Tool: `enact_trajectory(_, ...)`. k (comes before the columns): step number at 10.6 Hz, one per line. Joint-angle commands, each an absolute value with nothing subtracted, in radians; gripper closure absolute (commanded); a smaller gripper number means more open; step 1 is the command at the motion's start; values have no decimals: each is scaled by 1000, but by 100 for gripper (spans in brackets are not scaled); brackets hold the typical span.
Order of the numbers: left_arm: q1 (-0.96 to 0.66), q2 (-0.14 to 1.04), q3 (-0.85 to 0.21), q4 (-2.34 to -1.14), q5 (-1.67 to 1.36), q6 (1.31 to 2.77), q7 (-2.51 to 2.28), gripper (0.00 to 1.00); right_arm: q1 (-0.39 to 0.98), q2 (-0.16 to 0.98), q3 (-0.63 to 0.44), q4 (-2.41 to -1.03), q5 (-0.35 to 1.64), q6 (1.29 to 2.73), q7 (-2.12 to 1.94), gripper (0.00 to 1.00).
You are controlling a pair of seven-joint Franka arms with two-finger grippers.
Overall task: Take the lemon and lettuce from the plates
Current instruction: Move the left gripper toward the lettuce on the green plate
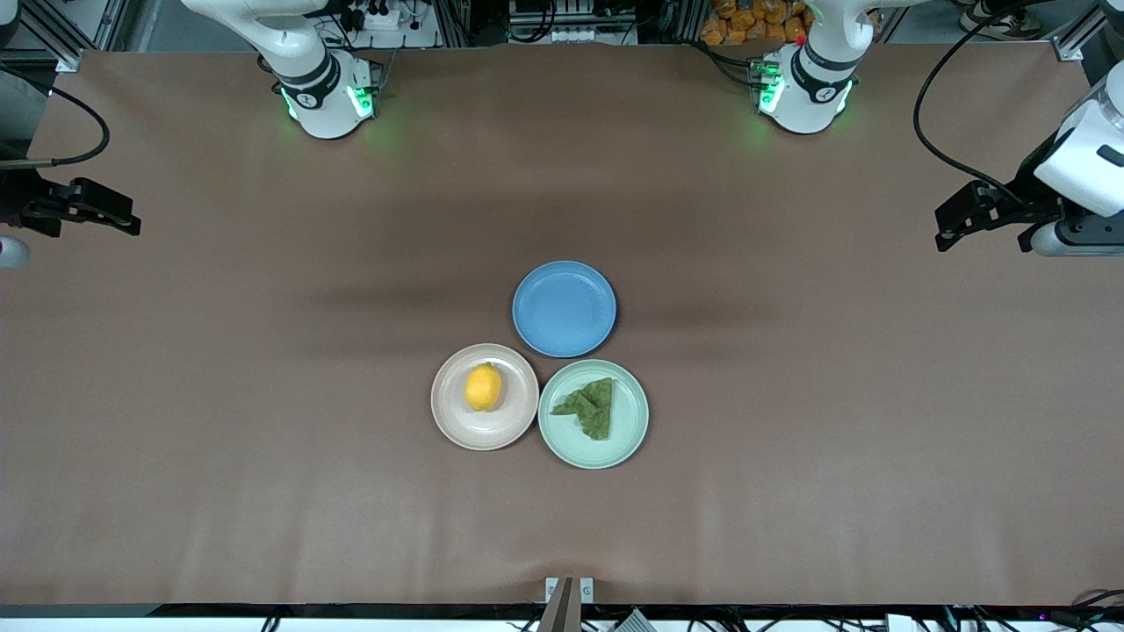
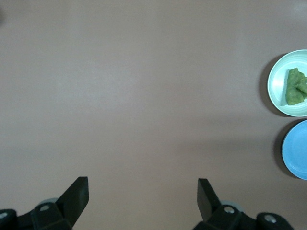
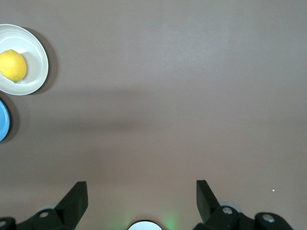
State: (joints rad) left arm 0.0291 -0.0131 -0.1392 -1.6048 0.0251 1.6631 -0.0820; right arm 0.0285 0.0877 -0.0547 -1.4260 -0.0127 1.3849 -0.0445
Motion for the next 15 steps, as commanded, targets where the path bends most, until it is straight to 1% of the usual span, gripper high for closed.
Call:
enact_trajectory(1,29,-12,-143,-1594,28,1655,-87,0,28,83,-54,-1430,-25,1378,-31,0)
enact_trajectory(4,28,4,-143,-1592,28,1654,-80,0,28,83,-54,-1430,-25,1376,-31,0)
enact_trajectory(6,0,63,-165,-1592,23,1670,-97,0,28,83,-54,-1430,-25,1376,-31,0)
enact_trajectory(8,-73,125,-167,-1591,22,1761,-97,0,28,83,-54,-1430,-23,1376,-31,0)
enact_trajectory(11,-184,225,-167,-1577,32,1932,-98,0,32,83,-54,-1431,-18,1374,-29,0)
enact_trajectory(12,-195,265,-167,-1577,31,2019,-100,0,35,83,-52,-1431,-12,1376,-29,0)
enact_trajectory(13,-218,302,-169,-1583,34,2146,-98,0,38,83,-51,-1431,-12,1377,-29,0)
enact_trajectory(15,-297,388,-169,-1582,35,2299,-100,0,40,87,-48,-1431,-8,1378,-28,0)
